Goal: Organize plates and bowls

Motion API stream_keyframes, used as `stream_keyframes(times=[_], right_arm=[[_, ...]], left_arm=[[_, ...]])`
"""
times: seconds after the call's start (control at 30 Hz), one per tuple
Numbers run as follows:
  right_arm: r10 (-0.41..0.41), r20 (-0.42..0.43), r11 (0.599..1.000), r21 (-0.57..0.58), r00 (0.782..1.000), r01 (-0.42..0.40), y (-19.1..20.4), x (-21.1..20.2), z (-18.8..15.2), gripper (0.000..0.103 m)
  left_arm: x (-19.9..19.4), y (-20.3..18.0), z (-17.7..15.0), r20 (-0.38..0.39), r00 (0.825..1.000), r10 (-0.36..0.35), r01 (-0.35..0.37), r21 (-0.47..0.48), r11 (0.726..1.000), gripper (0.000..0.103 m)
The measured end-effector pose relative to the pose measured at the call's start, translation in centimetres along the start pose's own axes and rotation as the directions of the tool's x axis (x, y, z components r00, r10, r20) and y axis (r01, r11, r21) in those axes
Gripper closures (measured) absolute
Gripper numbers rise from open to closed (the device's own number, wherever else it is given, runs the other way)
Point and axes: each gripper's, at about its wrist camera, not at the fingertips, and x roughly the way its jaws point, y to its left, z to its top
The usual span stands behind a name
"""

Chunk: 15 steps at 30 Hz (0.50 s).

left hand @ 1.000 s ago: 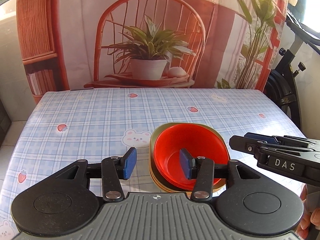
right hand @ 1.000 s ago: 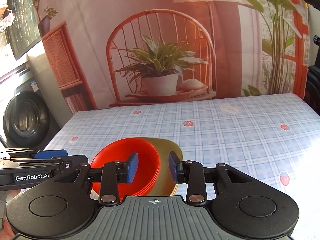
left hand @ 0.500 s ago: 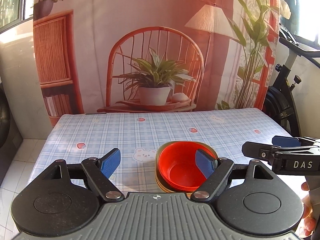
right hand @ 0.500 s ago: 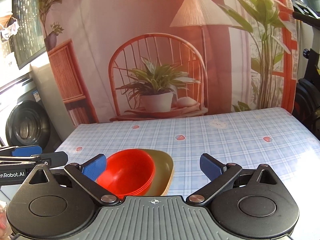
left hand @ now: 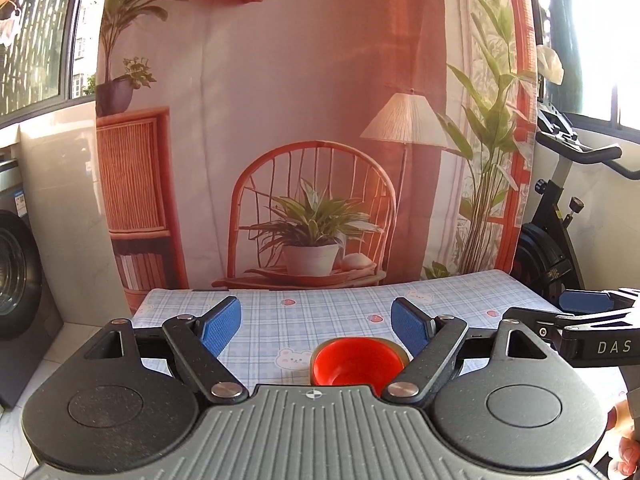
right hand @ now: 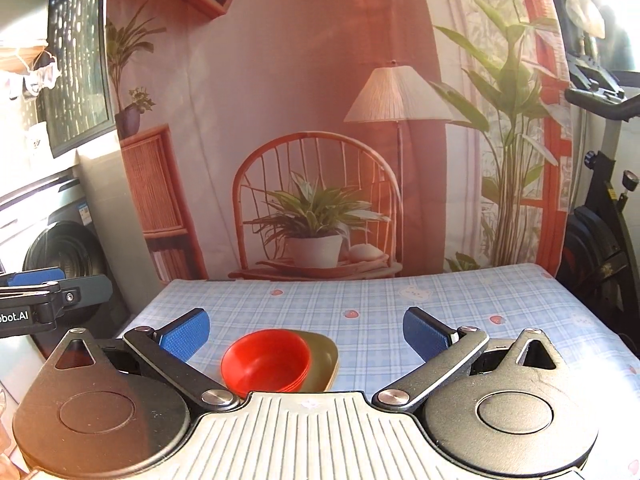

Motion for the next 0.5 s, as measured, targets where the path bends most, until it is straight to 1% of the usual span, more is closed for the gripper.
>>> stream_keyframes(times=[0.1, 0.17, 0.3, 0.4, 0.5], right_arm=[[0.009, 0.026, 1.0, -0.015, 1.0, -0.008, 0.6, -2.1, 0.6, 0.0], [0.017, 0.044, 1.0, -0.027, 0.999, -0.015, 1.1, -3.7, 0.9, 0.0], [0.019, 0.077, 0.999, -0.047, 0.997, -0.015, 1.9, -5.8, 1.5, 0.0], [0.022, 0.099, 0.998, -0.054, 0.995, -0.017, 2.4, -7.1, 1.8, 0.0], [0.02, 0.11, 0.998, -0.066, 0.994, -0.013, 2.8, -7.9, 2.0, 0.0]], left_arm=[[-2.2, -0.5, 0.6, 0.044, 0.999, 0.01, -0.01, 0.009, 1.0, 0.019], [-3.7, -0.5, 1.0, 0.071, 0.997, 0.012, -0.012, -0.006, 1.0, 0.018], [-5.8, -0.4, 1.7, 0.087, 0.996, 0.016, -0.014, -0.026, 1.0, 0.018], [-7.0, -0.6, 1.7, 0.097, 0.995, 0.03, -0.028, -0.021, 0.999, 0.018], [-7.3, -0.8, 1.7, 0.097, 0.994, 0.047, -0.046, -0.019, 0.999, 0.018]])
